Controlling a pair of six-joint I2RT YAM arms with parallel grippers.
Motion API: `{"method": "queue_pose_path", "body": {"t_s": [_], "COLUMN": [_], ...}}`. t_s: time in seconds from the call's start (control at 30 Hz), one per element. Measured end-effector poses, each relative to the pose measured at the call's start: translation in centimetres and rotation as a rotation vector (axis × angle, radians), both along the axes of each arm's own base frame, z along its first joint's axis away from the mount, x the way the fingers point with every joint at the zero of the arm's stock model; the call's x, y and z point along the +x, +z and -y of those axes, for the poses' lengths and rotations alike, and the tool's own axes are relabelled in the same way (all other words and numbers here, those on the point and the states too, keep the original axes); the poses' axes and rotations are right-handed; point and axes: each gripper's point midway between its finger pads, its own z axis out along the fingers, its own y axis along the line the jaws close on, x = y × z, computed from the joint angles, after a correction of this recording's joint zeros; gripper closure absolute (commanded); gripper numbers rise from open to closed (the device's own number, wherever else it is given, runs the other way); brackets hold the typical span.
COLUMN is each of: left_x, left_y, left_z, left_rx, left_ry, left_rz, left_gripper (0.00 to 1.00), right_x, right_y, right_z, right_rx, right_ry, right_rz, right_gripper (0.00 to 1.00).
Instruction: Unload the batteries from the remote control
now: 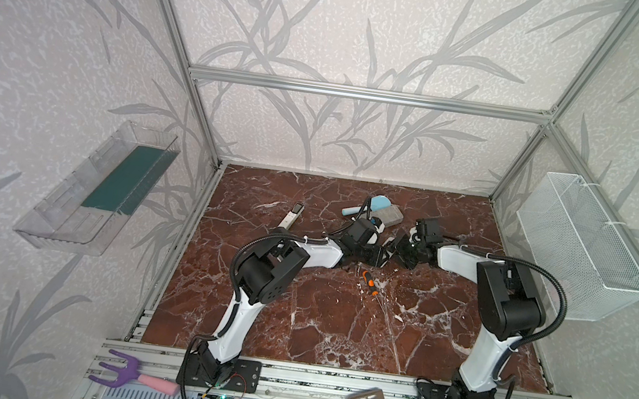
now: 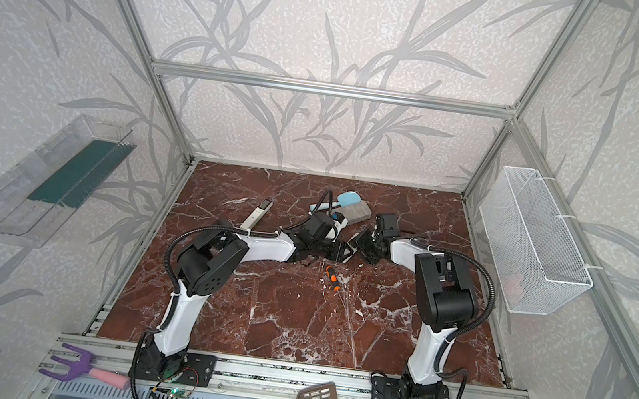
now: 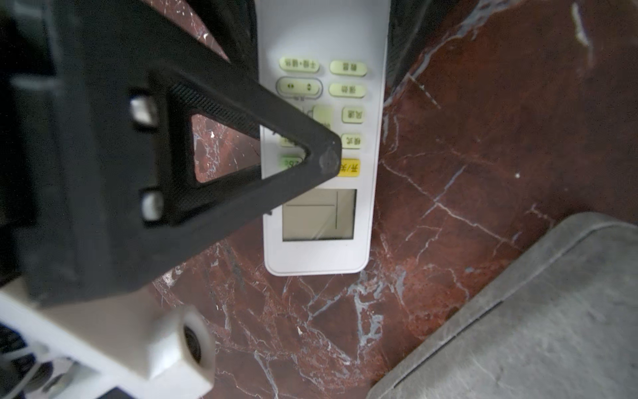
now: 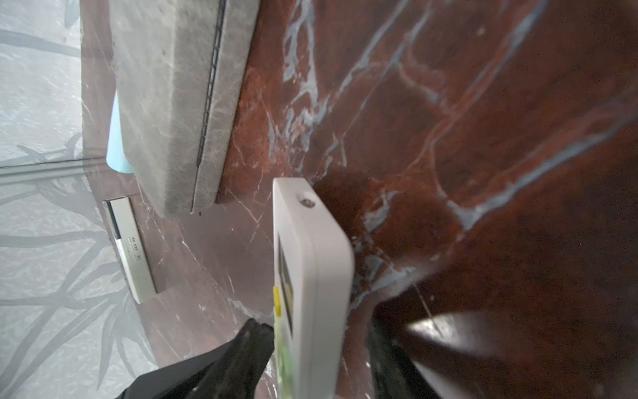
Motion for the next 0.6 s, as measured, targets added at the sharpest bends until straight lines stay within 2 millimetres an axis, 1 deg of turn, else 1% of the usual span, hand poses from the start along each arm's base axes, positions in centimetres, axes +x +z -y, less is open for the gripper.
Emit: {"method": "queue_pose_path", "body": {"t_s": [0.03,0.17,0.33,0.47,0.6], "left_x": [-0.1,-0.5,-0.9,-1.3,-1.7], "left_y": [0.0,0.0,1.6,3.9,7.1], "left_z": [-0.1,-0.5,-1.2,-1.9,-3.2], "left_rx": [0.001,0.007,0.013,0.016,0.004], "left_ry": [0.000,-0.003,-0.008,-0.010,-0.005], "left_rz": [-0.001,0.000,0.033,0.072,0.114], "left_gripper": [0.43,0.36,0.26,0.21,0.20], "right_x": [0.0,-0.2,0.3,0.2,-0.2], "right_y": [-0.1,0.1,1.1,1.8,3.3], "right_z": [-0.1,-0.7,-1.0,-1.0,-0.9], "right_rx": [-0.002,-0.017,-0.084,-0.165,-0.265], "right_ry": [0.005,0.037,0.086,0.138,0.207], "right_rz": [-0.002,0.000,0.025,0.039,0.075], "right_gripper": [0.68,0.82,0.92,0.95,0.96]}}
